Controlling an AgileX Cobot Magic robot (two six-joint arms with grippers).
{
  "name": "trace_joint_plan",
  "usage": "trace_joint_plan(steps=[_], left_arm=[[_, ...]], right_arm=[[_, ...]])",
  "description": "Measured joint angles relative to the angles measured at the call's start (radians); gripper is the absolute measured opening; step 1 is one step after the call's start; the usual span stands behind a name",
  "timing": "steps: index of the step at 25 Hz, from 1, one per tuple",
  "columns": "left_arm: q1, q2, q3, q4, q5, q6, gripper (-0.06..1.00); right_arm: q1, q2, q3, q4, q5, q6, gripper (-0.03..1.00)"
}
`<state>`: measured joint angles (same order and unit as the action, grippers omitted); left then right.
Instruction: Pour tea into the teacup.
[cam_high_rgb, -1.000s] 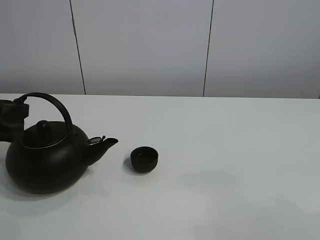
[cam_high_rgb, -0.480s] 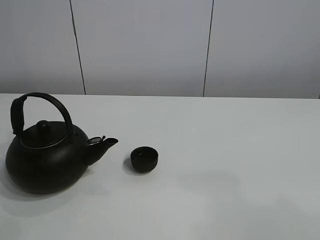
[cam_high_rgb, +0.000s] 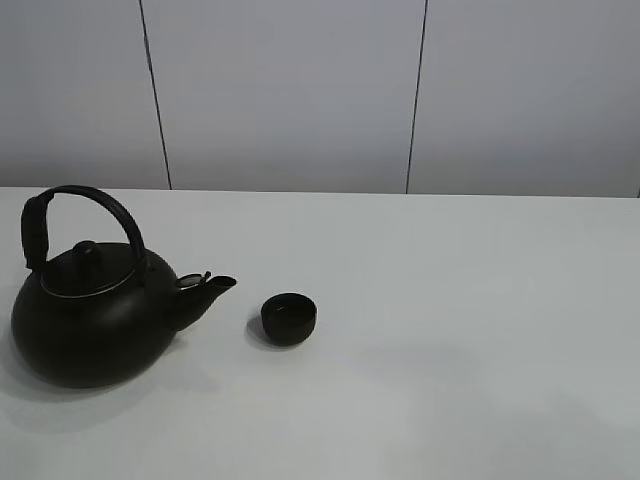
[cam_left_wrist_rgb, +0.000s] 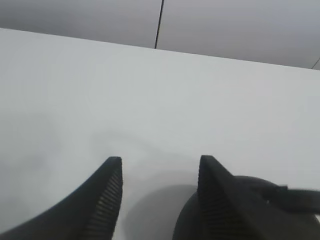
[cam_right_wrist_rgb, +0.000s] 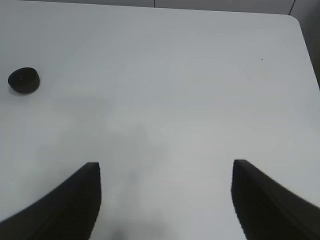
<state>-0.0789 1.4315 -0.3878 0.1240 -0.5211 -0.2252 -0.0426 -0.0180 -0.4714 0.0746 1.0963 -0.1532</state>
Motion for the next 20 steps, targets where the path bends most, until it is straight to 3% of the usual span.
trace_joint_plan(steps=[4, 7, 12, 20], left_arm=[[0.000, -0.083, -0.227, 0.010, 0.440, -0.041, 0.36], [0.019, -0.098, -0.361, 0.005, 0.642, -0.041, 0.36], [0.135, -0.101, -0.460, -0.034, 0.739, 0.009, 0.36], [0.404, -0.105, -0.540, -0.077, 0.890, 0.144, 0.36]], right_arm=[[0.000, 0.000, 0.000, 0.000, 0.000, 0.000, 0.51], [0.000, 0.000, 0.000, 0.000, 0.000, 0.000, 0.51], [0.000, 0.000, 0.000, 0.000, 0.000, 0.000, 0.51], [0.000, 0.000, 0.000, 0.000, -0.001, 0.000, 0.51]])
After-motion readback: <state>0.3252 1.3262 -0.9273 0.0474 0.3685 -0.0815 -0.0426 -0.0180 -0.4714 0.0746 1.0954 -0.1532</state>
